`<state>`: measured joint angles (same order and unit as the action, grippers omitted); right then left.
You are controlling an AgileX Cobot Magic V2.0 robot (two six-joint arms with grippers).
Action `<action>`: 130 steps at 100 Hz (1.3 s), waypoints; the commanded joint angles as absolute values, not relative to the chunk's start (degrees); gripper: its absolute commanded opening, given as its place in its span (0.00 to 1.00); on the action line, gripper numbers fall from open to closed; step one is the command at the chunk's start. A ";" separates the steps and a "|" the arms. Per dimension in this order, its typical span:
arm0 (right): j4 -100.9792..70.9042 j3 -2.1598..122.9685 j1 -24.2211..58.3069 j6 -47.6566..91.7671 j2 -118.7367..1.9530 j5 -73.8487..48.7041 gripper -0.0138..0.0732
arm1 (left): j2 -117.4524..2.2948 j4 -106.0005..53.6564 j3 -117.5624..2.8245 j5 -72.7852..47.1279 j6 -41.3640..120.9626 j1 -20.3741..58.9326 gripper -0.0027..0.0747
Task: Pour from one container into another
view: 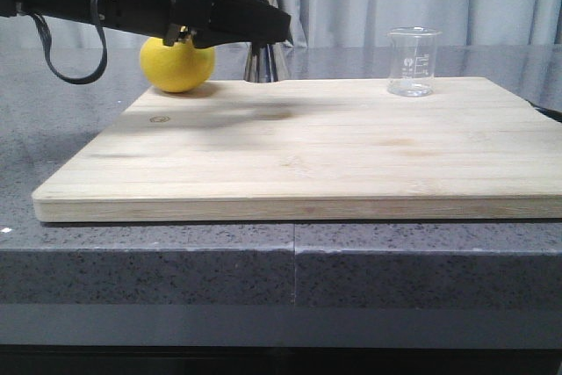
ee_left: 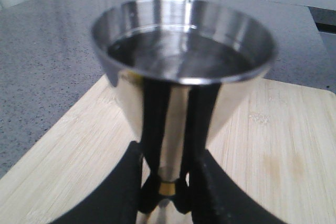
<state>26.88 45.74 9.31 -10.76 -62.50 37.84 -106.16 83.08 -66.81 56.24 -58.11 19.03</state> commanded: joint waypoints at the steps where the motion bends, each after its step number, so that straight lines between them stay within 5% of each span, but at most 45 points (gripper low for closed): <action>1: 25.94 47.23 9.53 -11.00 -61.10 40.56 0.75 | -102.82 81.11 -68.36 58.78 -58.65 18.89 0.01; 130: 25.94 47.23 11.71 -11.00 -61.10 38.67 0.75 | -107.50 80.09 -68.27 61.41 -58.08 18.89 0.01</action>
<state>26.88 45.74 11.47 -10.86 -62.50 35.51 -110.18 84.57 -66.81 57.94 -58.01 19.03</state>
